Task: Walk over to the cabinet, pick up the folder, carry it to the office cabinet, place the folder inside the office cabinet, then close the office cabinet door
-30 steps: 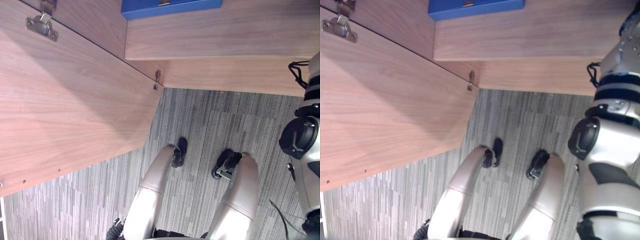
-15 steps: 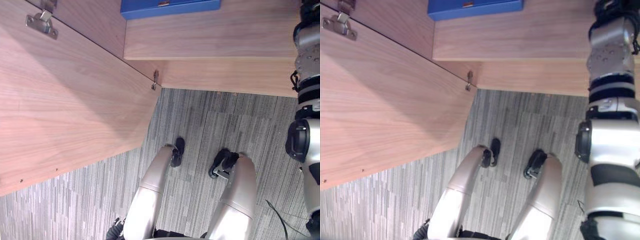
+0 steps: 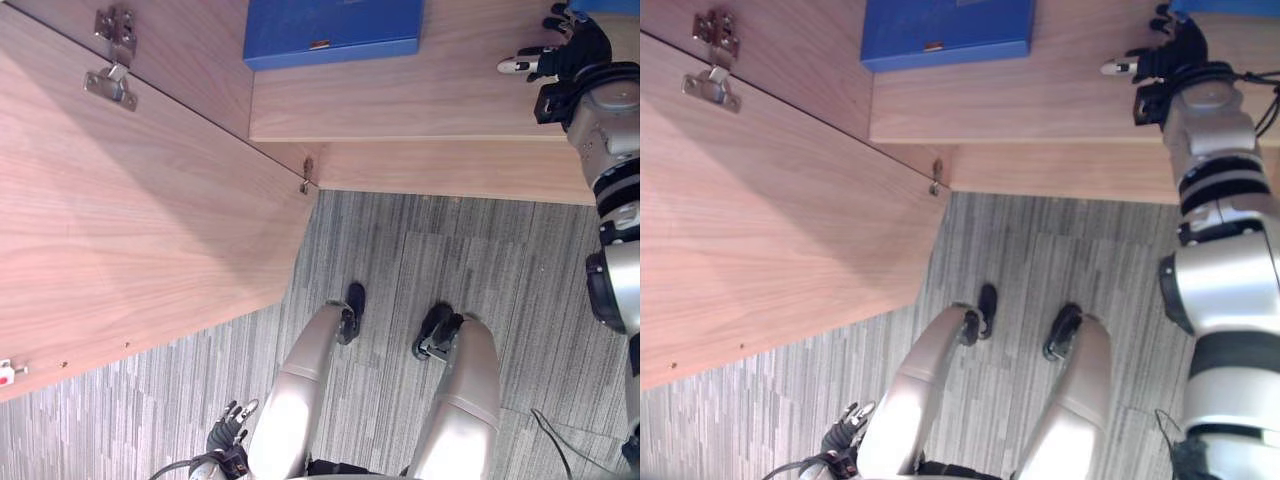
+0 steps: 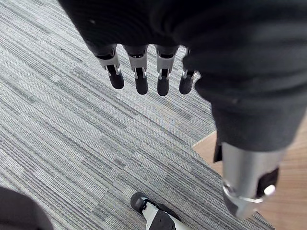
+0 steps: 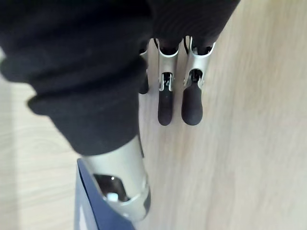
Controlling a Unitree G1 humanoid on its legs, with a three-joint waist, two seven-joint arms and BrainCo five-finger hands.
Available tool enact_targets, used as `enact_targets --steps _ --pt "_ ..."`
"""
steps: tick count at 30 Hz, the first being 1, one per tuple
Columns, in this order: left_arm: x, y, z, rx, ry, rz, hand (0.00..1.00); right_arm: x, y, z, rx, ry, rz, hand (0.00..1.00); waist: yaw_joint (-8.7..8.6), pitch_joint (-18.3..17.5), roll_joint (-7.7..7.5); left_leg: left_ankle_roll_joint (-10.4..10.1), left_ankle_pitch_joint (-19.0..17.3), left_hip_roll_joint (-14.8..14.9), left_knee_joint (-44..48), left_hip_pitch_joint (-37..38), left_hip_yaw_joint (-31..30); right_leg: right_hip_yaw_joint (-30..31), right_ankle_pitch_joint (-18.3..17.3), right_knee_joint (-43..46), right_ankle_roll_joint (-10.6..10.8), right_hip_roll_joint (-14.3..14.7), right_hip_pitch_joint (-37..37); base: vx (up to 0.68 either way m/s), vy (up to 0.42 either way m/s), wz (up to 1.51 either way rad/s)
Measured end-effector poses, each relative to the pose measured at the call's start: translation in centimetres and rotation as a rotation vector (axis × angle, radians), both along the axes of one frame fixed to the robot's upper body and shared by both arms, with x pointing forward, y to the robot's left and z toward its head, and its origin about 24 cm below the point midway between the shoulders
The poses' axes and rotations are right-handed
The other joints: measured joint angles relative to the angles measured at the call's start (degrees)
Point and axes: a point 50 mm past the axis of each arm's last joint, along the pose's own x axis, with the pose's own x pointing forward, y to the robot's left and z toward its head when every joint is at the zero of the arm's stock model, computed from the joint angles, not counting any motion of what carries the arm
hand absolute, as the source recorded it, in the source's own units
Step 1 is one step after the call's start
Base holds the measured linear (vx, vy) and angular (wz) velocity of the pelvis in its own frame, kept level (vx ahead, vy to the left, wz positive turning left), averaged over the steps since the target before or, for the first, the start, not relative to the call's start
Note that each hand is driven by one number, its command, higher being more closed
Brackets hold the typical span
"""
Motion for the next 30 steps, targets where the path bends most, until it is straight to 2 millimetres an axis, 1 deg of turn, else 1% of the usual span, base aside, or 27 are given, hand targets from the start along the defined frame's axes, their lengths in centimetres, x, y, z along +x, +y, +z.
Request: enact_targets --steps 2,4,5,6,7,9,11,12,13,15,17,18,20,22,24,25,26,27,30 --pt "0.0 0.3 0.1 0.008 -0.006 -0.003 0.0 0.0 -0.2 -0.2 -0.087 0.034 -0.027 0.0 0.21 -0.3 -1.03 0.2 0.3 0.0 -0.6 0.1 0.2 -0.1 0.2 -0.5 -0.2 -0.1 0.0 0.05 -0.009 0.05" --pt "0.1 0.5 0.1 0.013 -0.007 -0.004 0.0 0.0 -0.2 -0.3 -0.213 0.073 -0.049 0.0 0.28 -0.5 -1.7 0.4 0.7 0.0 -1.4 0.3 0.4 -0.2 0.7 -1.4 -0.2 -0.1 0.4 0.05 0.005 0.01" --pt "0.1 0.5 0.1 0.013 -0.009 -0.005 0.0 0.0 -0.2 -0.4 -0.252 0.087 -0.056 0.0 0.29 -0.5 -1.76 0.4 0.8 0.0 -1.7 0.6 0.4 -0.3 0.9 -1.8 -0.2 -0.1 0.7 0.05 0.014 0.01" --pt "0.1 0.5 0.2 0.013 -0.012 -0.005 0.0 0.1 -0.2 -0.8 -0.33 0.117 -0.067 0.0 0.32 -0.5 -1.8 0.6 1.0 0.0 -2.3 1.2 0.4 -0.6 1.2 -2.6 -0.1 -0.1 1.6 0.05 0.016 0.0" --pt "0.1 0.6 0.2 0.014 -0.016 -0.007 0.0 0.1 -0.3 -1.4 -0.403 0.146 -0.075 0.0 0.4 -0.7 -2.33 0.7 1.4 0.0 -3.2 1.8 0.4 -0.8 1.6 -3.5 -0.1 -0.1 2.1 0.05 0.018 0.0" --pt "0.1 0.8 0.3 0.02 -0.02 -0.008 0.0 0.2 -0.1 -2.1 -0.499 0.17 -0.072 0.0 0.39 -1.2 -3.22 0.9 2.1 0.1 -4.7 2.0 0.6 -1.2 2.3 -4.9 0.0 0.0 2.4 0.05 0.021 0.02" --pt "0.2 1.0 0.3 0.023 -0.024 -0.005 0.0 0.2 0.1 -2.7 -0.569 0.187 -0.07 0.0 0.24 -1.3 -3.62 1.1 2.7 0.3 -6.0 2.7 0.8 -1.6 2.9 -6.3 0.1 0.0 3.2 0.05 0.021 0.02" --pt "0.2 1.0 0.3 0.024 -0.025 -0.004 0.0 0.3 0.1 -3.4 -0.62 0.205 -0.071 0.0 0.25 -1.4 -3.84 1.2 3.1 0.4 -7.0 3.4 1.0 -1.7 3.4 -7.3 0.2 0.1 3.9 0.05 0.035 -0.06" --pt "0.1 1.2 0.3 0.027 -0.028 0.003 0.0 0.3 0.2 -4.0 -0.656 0.221 -0.062 0.0 0.29 -1.8 -4.43 1.3 3.5 0.5 -8.1 3.8 1.4 -1.7 3.9 -8.3 0.3 0.3 4.1 0.06 0.039 -0.08" --pt "0.2 1.3 0.4 0.029 -0.037 0.008 0.0 0.4 0.7 -4.5 -0.694 0.234 -0.039 0.0 0.26 -2.1 -4.99 1.6 4.0 1.1 -9.4 4.1 1.5 -1.9 4.9 -10.1 0.3 1.0 4.6 0.05 0.026 -0.12" --pt "0.2 1.4 0.4 0.031 -0.039 0.009 0.0 0.6 1.0 -5.2 -0.735 0.252 -0.022 0.0 0.12 -2.1 -5.22 1.7 4.6 1.2 -10.9 5.1 1.6 -2.1 5.8 -11.8 0.5 1.4 5.6 0.05 0.029 -0.12" --pt "0.1 1.5 0.4 0.033 -0.038 0.014 0.0 0.7 1.4 -5.9 -0.755 0.267 -0.008 0.0 0.11 -2.4 -5.66 1.7 5.1 1.4 -12.1 5.8 1.8 -2.1 6.4 -13.1 0.5 1.7 6.1 0.04 0.029 -0.15" --pt "0.1 1.8 0.4 0.042 -0.038 0.019 0.0 1.0 2.4 -6.7 -0.78 0.276 0.023 0.0 -0.24 -2.9 -6.62 1.8 5.8 1.7 -13.8 6.3 2.2 -2.1 7.3 -14.7 0.5 2.3 6.3 0.04 0.021 -0.15" --pt "0.1 1.9 0.4 0.044 -0.038 0.022 0.0 1.0 3.0 -7.4 -0.793 0.283 0.054 0.0 -0.51 -2.9 -6.89 1.9 5.9 2.1 -14.4 7.0 2.5 -2.1 7.9 -15.8 0.6 2.8 7.0 0.03 0.015 -0.13" --pt "0.0 2.1 0.4 0.046 -0.037 0.027 0.0 1.1 3.9 -8.4 -0.798 0.297 0.104 0.0 -0.94 -3.1 -7.26 1.9 6.0 2.6 -15.1 7.8 2.8 -2.1 8.5 -17.1 0.6 3.4 7.9 0.03 0.016 -0.19" --pt "0.0 2.3 0.5 0.052 -0.036 0.029 0.0 1.2 4.6 -9.2 -0.797 0.305 0.137 0.0 -1.07 -3.6 -7.85 1.9 6.1 3.1 -15.6 7.9 3.2 -2.0 9.1 -18.1 0.5 4.0 8.0 0.03 0.008 -0.23" --pt "0.0 2.4 0.5 0.056 -0.037 0.029 0.0 1.2 5.1 -9.6 -0.797 0.309 0.156 0.0 -1.27 -3.8 -8.18 1.9 6.2 3.3 -15.8 7.9 3.3 -2.0 9.3 -18.5 0.5 4.3 8.0 0.02 -0.003 -0.25" --pt "0.0 2.6 0.5 0.063 -0.038 0.027 0.0 1.3 6.1 -10.5 -0.811 0.326 0.199 0.0 -1.76 -4.0 -8.6 1.9 6.3 3.8 -16.2 8.2 3.5 -2.0 9.9 -19.4 0.4 4.9 8.4 0.02 -0.011 -0.16" --pt "0.0 2.6 0.5 0.064 -0.039 0.027 0.0 1.5 7.3 -11.7 -0.841 0.356 0.241 0.0 -1.97 -4.0 -8.67 1.8 6.5 4.0 -17.2 10.0 3.9 -1.8 10.2 -20.4 0.4 5.3 9.8 0.01 -0.023 -0.15"
